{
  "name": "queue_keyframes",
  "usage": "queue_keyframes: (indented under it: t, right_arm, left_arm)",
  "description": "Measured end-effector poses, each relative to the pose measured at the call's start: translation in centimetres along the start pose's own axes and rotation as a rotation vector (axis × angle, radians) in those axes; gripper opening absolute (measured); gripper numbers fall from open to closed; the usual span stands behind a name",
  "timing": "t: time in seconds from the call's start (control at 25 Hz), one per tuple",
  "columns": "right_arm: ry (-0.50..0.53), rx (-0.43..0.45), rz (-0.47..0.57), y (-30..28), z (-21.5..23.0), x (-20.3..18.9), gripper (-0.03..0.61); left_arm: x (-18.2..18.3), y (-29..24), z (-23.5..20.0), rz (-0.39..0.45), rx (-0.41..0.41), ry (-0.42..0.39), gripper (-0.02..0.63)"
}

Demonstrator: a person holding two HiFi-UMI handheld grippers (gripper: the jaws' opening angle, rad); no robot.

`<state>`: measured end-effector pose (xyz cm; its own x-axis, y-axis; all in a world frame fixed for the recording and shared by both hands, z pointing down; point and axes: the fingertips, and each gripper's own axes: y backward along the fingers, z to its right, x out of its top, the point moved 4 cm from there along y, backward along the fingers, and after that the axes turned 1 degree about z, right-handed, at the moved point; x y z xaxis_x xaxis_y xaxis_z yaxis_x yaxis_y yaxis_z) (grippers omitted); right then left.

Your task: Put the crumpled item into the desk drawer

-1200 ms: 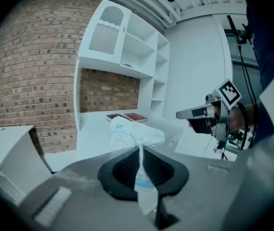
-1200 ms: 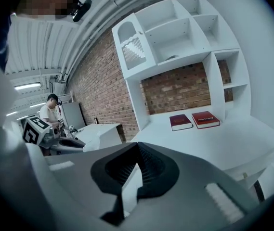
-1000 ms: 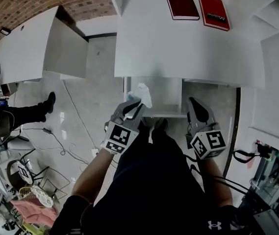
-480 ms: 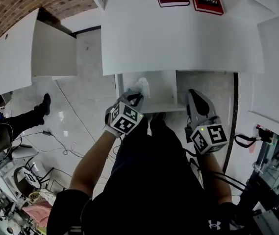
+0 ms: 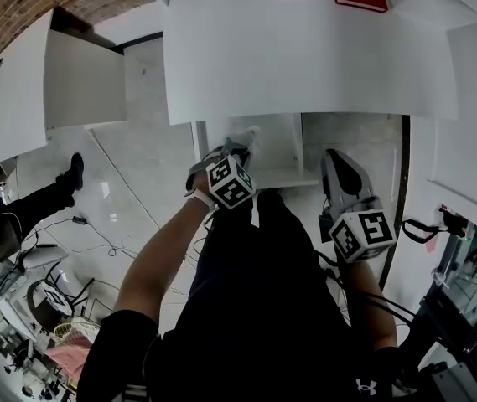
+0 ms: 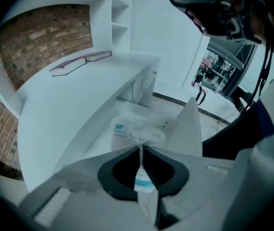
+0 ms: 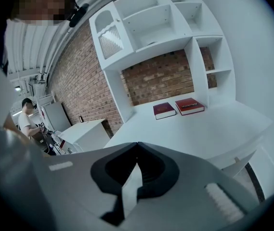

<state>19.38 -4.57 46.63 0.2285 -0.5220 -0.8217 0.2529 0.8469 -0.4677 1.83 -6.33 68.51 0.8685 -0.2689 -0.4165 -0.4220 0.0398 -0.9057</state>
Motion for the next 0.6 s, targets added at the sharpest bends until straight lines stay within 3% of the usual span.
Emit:
queue_keyframes:
  t: [0.2,0.4,0.6]
  right_arm:
    - [-0.008,-0.010,-0.023,-0.6,0.3,-0.7,0.002]
    - [-0.023,-0.020,-0.054,-0.9,0.6,-1.7,0.002]
    - [-0.035,-0.027,-0.076,-0.9,0.8,-2.5,0.002]
  left_arm:
    - [-1.3,-3.1,-1.2,-0.069,-0.004,-0.041,0.025]
    - [-2.1,-5.4,-1.8,-0.148,0.013,-0.173,0.025]
    - [-2.5,-7.2,-2.0,-0.175,0.014,-0.224,0.025]
